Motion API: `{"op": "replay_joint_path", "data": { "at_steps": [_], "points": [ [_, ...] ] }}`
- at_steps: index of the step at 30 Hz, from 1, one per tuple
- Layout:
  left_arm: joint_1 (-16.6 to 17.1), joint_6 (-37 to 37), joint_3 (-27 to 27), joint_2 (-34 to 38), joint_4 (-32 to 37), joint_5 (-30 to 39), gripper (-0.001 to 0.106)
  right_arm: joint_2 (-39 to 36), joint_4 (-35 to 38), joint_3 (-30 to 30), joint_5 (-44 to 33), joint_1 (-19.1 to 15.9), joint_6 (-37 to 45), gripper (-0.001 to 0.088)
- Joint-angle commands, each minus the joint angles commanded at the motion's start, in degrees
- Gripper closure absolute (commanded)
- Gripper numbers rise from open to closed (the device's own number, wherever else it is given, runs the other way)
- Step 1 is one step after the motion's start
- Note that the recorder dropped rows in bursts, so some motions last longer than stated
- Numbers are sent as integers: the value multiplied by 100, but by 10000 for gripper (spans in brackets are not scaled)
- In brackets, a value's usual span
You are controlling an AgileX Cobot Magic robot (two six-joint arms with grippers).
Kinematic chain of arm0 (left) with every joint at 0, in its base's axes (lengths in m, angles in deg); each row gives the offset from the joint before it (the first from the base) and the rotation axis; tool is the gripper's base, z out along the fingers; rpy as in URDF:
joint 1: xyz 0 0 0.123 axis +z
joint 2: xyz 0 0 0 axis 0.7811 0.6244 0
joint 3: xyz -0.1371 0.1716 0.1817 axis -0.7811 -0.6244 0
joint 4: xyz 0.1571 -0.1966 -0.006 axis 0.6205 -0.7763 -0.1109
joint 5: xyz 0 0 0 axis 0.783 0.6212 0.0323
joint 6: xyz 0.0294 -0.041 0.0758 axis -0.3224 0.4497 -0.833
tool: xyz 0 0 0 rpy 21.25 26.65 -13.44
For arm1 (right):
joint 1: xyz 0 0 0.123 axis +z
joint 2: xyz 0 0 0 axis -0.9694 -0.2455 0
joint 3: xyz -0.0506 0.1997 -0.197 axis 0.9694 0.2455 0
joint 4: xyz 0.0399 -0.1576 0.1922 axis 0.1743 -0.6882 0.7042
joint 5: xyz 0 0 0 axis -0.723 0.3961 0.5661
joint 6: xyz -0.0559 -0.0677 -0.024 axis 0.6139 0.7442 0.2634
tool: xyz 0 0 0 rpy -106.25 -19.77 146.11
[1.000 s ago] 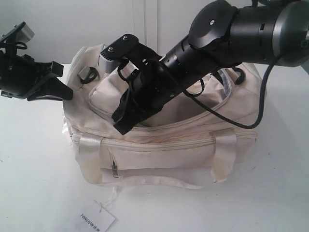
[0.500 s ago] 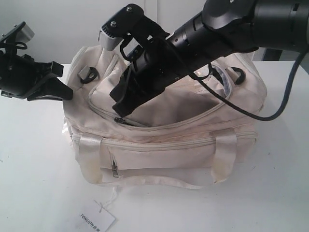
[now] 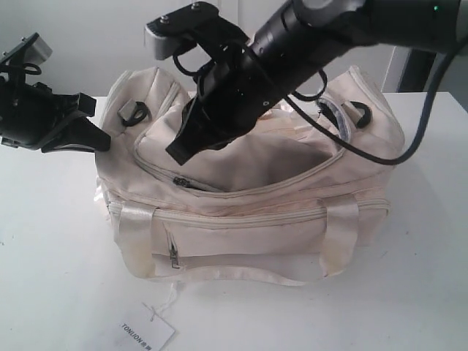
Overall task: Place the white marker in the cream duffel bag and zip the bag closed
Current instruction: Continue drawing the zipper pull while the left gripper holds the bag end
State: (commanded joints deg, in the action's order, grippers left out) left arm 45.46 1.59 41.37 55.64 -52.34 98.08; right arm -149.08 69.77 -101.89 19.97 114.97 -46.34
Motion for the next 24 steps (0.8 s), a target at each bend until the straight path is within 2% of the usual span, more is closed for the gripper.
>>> {"op": "replay_joint_path", "data": {
  "at_steps": [3, 9, 18, 24],
  "points": [
    [0, -15, 0, 0, 0, 0, 1053, -203, 13, -321, -497, 110, -31, 710],
    [0, -41, 0, 0, 0, 22, 1053, -481, -638, -373, -38, 365, 894, 710],
    [0, -51, 0, 0, 0, 19, 1053, -755, -708, -373, 74, 368, 908, 704],
    [0, -51, 0, 0, 0, 19, 1053, -766, -647, -373, 123, 368, 717, 618]
  ]
}}
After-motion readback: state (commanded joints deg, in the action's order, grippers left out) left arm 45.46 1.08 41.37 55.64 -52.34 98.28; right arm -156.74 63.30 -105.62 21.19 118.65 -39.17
